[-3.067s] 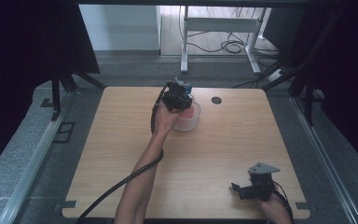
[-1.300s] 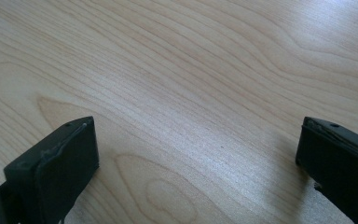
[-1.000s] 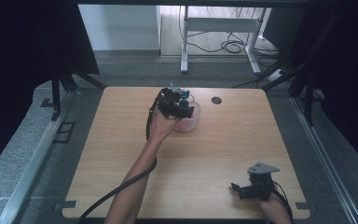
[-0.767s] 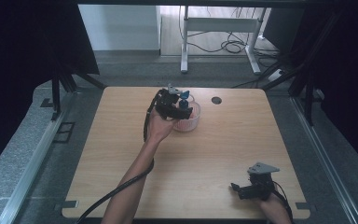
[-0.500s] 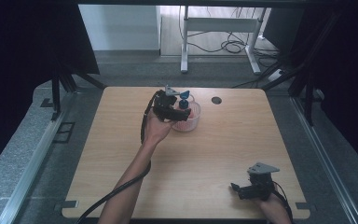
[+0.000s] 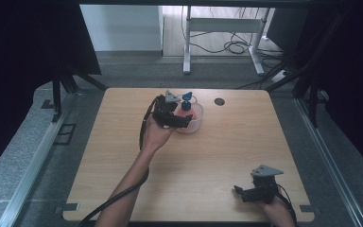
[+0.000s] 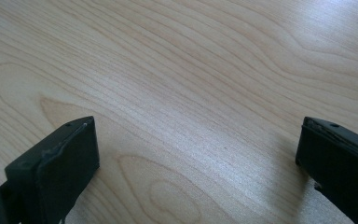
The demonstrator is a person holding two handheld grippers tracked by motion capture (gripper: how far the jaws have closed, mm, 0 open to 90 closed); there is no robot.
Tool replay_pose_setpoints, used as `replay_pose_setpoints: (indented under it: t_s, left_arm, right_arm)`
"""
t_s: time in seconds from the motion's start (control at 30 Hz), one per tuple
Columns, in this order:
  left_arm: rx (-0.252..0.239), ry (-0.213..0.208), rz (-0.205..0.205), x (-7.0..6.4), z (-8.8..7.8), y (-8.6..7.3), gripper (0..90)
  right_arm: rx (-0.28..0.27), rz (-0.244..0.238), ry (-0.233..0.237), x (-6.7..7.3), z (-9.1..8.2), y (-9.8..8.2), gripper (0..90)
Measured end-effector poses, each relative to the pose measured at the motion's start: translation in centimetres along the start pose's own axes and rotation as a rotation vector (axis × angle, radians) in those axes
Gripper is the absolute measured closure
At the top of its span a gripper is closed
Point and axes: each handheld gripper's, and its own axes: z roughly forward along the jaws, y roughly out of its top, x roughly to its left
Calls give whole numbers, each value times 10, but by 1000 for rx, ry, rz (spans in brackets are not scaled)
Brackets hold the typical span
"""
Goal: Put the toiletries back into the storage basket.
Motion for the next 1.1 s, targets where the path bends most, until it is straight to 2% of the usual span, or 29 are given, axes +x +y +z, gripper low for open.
replay_pose_setpoints:
  t_s: [0.53,1.1]
  left_arm:
    - [-10,-29,37,-11,-20,-12,110]
    - [-10,-38,79,-22,-43,-25,104]
  right_arm:
    - [1,-2,-4,0,0,0,0]
    - [1,-1,-5,0,0,0,0]
